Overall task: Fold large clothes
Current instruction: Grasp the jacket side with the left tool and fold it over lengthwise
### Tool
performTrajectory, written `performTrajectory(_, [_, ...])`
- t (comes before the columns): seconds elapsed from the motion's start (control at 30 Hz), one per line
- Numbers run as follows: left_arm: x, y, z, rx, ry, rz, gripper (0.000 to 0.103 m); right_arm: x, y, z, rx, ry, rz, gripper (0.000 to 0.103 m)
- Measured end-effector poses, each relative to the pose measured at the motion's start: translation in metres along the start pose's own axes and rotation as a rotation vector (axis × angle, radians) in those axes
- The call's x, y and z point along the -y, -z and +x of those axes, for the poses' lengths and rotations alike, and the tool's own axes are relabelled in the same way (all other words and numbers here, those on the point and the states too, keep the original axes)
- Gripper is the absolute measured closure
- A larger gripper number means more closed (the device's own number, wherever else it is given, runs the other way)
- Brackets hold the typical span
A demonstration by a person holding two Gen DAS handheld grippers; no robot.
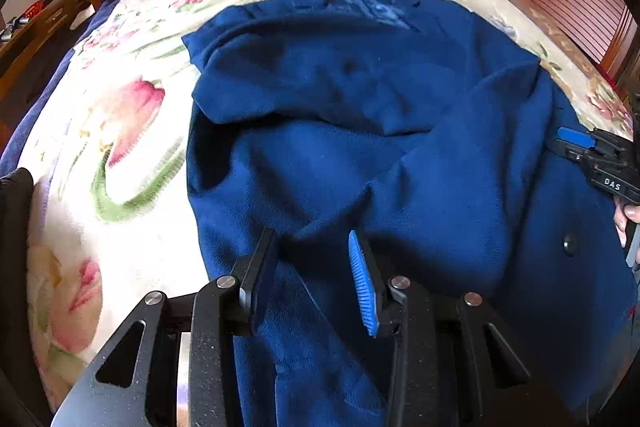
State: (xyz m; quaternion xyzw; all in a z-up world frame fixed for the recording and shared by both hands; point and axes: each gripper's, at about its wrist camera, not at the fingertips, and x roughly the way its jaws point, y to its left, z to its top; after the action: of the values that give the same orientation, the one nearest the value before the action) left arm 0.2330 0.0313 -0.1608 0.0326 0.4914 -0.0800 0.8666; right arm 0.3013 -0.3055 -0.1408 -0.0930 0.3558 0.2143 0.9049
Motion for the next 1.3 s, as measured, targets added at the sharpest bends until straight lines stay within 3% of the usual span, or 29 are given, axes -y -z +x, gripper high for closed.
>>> performTrajectory(0.13, [-0.002,-0.002,0.003,-0.004,0.008,-0.023,0.066,0.000,-0.001,0.001,-0.001,-0.017,0.000,0.057])
performTrajectory(0.37, [-0.003,-0.005,0.003,-0.010,0.029,-0.015,0.066,0.000,-0.001,0.002,-0.001,-0.016,-0.001,0.056])
performTrajectory(0.53, [-0.001,-0.006,0.000,-0.002,0.019,0.013,0.095,-0.002,-0.001,0.002,0.001,-0.008,-0.006,0.055])
performTrajectory(0.77, [0.010,0.000,-0.063,0.166,-0.010,0.026,0.099,-0.004,-0.001,0.002,0.002,0.005,-0.014,0.055])
performTrajectory(1.07, [0.053,0.035,-0.135,0.293,0.063,0.086,0.099,-0.009,0.006,-0.033,-0.057,0.028,-0.046,0.054])
performTrajectory(1.17, [0.068,0.048,-0.138,0.297,0.109,0.083,0.099,-0.010,0.018,-0.053,-0.082,0.025,-0.044,0.048])
performTrajectory(1.3, [0.092,0.066,-0.136,0.287,0.117,0.116,0.099,-0.009,0.034,-0.076,-0.094,0.046,-0.053,0.027])
